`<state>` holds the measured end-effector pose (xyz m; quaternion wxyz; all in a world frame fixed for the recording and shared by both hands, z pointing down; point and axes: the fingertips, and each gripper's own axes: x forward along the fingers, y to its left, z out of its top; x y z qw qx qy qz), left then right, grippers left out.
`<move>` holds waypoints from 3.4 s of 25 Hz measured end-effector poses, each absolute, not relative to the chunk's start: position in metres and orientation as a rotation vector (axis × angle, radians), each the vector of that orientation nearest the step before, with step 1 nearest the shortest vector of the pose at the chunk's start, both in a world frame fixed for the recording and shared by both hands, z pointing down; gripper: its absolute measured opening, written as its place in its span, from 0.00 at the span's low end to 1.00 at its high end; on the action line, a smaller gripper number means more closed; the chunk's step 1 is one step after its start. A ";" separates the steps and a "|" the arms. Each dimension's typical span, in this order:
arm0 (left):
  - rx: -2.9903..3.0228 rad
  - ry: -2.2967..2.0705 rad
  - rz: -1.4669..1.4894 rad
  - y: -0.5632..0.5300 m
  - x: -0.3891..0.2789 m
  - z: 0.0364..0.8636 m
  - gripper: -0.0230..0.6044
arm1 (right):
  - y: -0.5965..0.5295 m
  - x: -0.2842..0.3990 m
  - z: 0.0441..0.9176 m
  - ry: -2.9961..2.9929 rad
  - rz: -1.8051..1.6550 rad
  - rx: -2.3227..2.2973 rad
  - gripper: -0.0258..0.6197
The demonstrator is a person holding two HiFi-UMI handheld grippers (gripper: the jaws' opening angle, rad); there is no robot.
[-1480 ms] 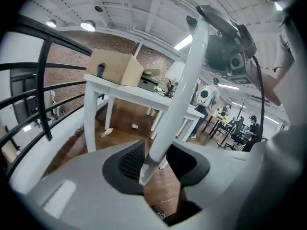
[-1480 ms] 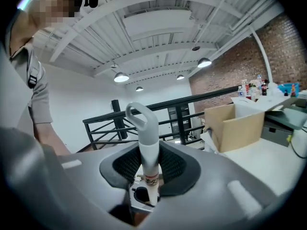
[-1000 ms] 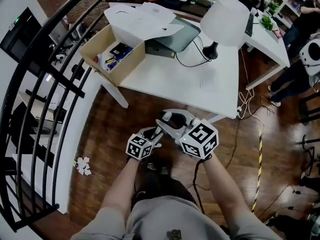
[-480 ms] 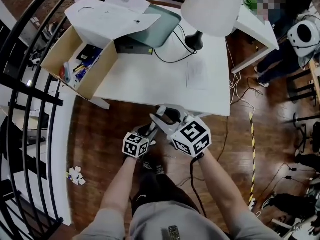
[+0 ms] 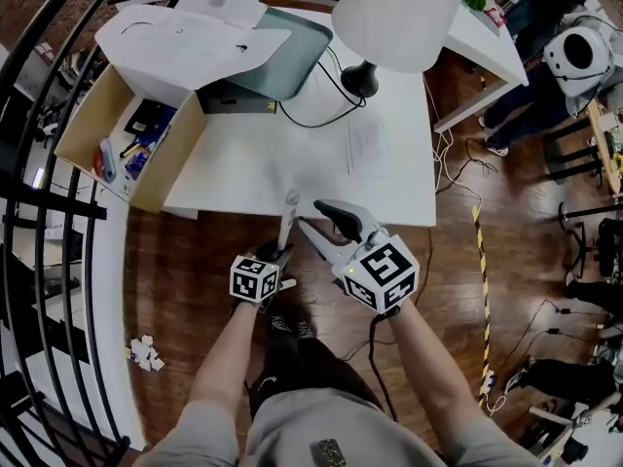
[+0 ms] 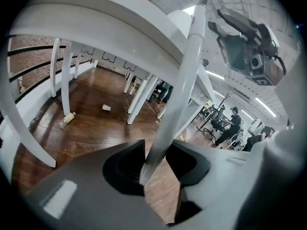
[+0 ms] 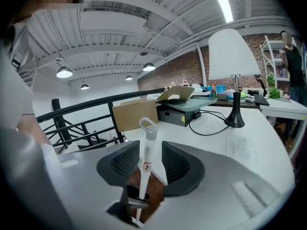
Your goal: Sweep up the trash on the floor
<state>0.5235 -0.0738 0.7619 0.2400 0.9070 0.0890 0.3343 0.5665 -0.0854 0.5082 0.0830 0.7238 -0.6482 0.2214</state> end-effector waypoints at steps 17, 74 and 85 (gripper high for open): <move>2.592 -0.009 0.683 -0.084 0.458 0.656 0.41 | -0.034 0.511 0.474 -2.057 0.626 2.178 0.15; 2.676 -1.188 0.019 -0.083 -0.232 0.346 0.04 | -0.094 -0.188 0.336 -2.838 0.168 1.026 0.04; 2.678 -1.195 0.015 -0.087 -0.234 0.344 0.04 | -0.099 -0.191 0.331 -2.850 0.154 1.021 0.04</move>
